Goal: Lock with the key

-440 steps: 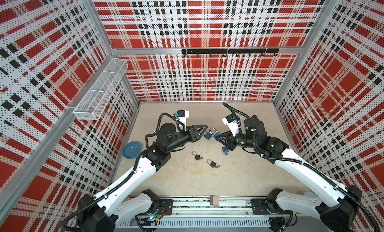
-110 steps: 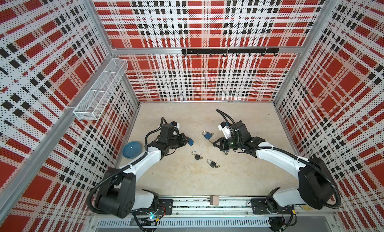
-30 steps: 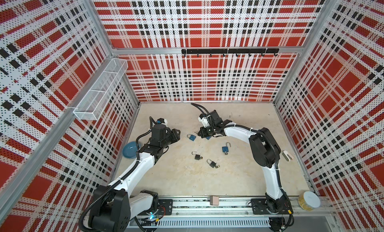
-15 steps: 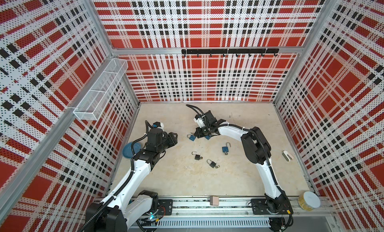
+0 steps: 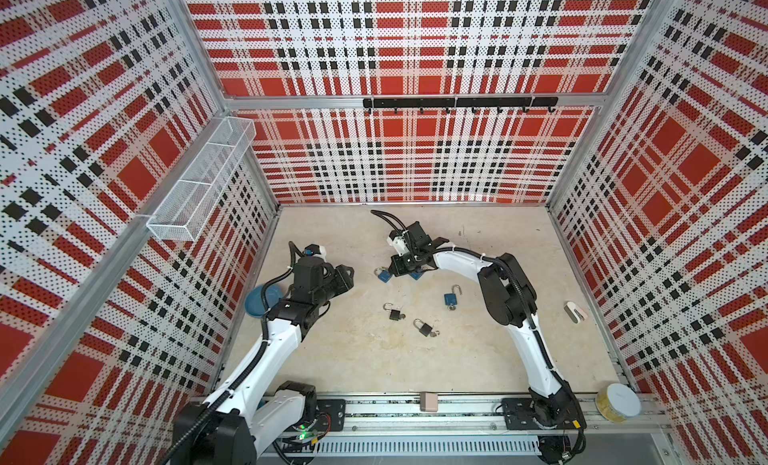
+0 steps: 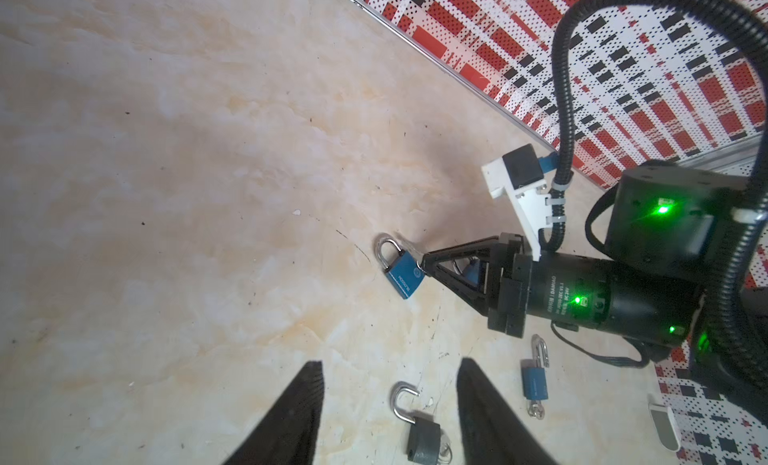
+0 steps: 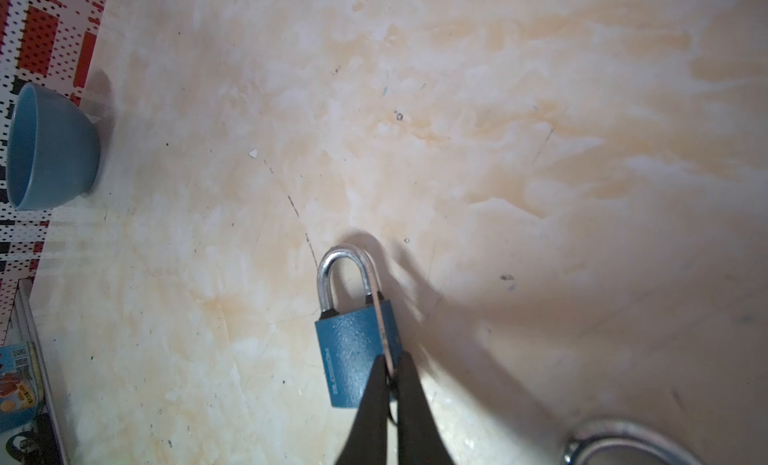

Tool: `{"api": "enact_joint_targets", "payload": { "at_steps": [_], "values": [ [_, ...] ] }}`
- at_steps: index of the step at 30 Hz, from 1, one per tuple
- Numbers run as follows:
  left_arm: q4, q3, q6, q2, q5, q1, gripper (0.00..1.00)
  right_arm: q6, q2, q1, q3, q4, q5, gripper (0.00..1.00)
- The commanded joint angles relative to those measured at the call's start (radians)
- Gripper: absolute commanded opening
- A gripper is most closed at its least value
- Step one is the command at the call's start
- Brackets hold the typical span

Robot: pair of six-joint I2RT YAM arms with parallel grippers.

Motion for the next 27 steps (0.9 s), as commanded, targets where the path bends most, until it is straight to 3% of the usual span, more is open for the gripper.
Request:
{"api": "enact_joint_targets", "payload": {
  "at_steps": [1, 15, 27],
  "values": [
    [0.008, -0.013, -0.003, 0.002, 0.011, 0.011, 0.55, -0.027, 0.017, 0.004, 0.024, 0.003, 0.008, 0.13],
    [-0.013, -0.022, -0.011, -0.047, 0.014, 0.013, 0.55, -0.034, -0.07, 0.011, -0.01, 0.005, 0.036, 0.23],
    [-0.073, -0.013, -0.032, -0.184, 0.023, -0.002, 0.55, -0.041, -0.291, 0.032, -0.205, 0.054, 0.119, 0.27]
  ]
}}
